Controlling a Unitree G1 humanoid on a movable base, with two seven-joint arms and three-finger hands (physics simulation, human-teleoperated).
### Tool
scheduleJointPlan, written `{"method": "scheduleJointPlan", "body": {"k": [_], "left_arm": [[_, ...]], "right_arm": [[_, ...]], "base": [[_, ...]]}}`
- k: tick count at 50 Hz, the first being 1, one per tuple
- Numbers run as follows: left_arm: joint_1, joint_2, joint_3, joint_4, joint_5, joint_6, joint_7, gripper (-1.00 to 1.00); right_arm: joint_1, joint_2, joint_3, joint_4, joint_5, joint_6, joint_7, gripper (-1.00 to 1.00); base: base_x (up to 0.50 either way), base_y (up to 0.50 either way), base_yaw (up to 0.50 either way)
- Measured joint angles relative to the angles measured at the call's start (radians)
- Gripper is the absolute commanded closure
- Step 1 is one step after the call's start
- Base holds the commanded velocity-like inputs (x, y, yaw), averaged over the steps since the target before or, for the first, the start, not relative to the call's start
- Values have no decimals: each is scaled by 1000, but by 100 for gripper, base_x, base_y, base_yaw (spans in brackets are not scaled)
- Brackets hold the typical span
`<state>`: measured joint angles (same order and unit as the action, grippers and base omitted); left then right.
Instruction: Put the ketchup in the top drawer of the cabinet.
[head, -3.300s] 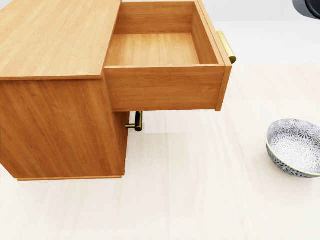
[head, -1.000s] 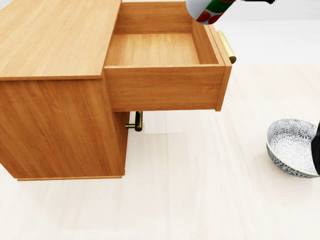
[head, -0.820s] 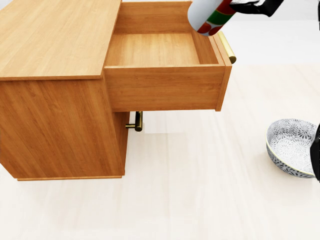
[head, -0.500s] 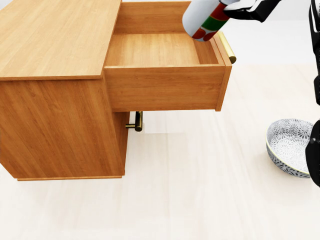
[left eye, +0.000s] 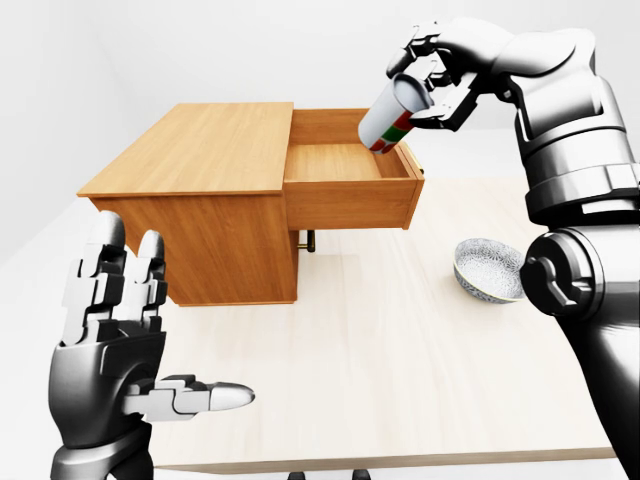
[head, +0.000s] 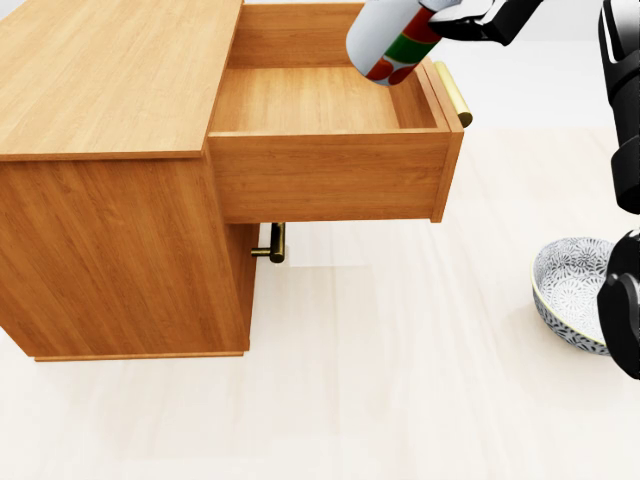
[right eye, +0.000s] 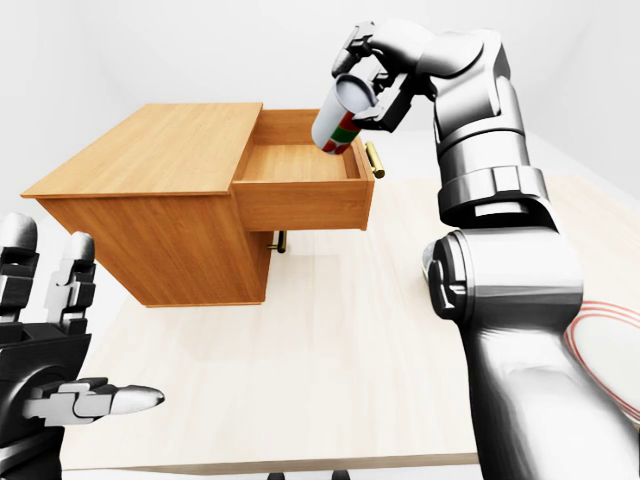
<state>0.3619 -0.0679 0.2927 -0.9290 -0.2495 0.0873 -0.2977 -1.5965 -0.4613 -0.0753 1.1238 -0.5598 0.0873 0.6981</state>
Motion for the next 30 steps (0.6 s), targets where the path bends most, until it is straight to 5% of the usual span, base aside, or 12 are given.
{"method": "scheduleJointPlan", "body": {"k": [30], "left_arm": [[-3,-1,11,-3,-7,0,-3,-100]], "right_arm": [[19,30,-12,15,27,0,0,100]], "base": [[0,0,0]]}}
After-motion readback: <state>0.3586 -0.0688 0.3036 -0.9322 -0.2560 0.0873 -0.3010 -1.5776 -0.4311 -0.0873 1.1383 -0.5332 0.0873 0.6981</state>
